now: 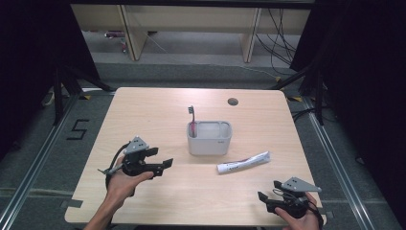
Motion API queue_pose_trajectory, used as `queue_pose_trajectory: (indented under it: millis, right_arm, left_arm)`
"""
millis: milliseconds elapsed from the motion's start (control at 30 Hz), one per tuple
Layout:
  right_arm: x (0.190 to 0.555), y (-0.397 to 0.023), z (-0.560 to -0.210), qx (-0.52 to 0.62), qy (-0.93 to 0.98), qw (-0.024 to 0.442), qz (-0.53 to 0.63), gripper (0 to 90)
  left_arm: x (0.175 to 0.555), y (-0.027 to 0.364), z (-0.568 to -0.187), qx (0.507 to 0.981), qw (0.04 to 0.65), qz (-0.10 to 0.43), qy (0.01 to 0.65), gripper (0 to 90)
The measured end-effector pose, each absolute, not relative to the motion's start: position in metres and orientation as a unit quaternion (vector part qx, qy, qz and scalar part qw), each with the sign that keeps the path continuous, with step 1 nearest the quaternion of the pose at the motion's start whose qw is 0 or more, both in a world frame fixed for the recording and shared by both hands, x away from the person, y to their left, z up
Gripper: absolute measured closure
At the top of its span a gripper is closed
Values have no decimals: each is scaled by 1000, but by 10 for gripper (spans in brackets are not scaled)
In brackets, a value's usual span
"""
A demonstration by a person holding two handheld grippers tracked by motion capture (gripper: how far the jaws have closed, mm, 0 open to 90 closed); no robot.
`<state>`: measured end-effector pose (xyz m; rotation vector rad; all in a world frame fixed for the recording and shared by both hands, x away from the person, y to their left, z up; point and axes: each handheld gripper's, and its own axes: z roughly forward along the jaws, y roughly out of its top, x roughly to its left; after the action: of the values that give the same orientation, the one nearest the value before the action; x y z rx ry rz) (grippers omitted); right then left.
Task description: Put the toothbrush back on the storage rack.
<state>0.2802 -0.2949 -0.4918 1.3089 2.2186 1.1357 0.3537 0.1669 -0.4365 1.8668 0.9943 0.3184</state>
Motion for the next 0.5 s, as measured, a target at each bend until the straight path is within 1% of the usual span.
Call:
queue_pose_trajectory:
  millis: [67,167,200,233,333,433,467,500]
  right_arm:
    - [280,-294,-491,463,775,157,401,248]
    - [282,-297,-491,449,781,176,397,248]
    - [282,-296,-492,451,780,170,399,248]
    - [282,-296,-491,448,780,173,402,248]
    - [282,-295,-491,455,776,156,407,247]
    - [283,-296,-491,451,774,163,414,246]
    - [282,-293,-491,465,766,146,419,246]
    - [282,-292,-491,467,764,140,423,246]
  left_arm:
    - [349,168,-440,763,488,127,405,247]
    - [343,170,-445,766,485,129,401,247]
    - [341,170,-447,768,484,128,400,247]
    - [340,171,-449,769,483,126,399,246]
    - [334,171,-455,769,481,124,402,238]
    - [328,171,-459,774,476,119,400,232]
    - [326,171,-461,776,475,117,398,226]
    - [323,171,-463,777,474,117,398,224]
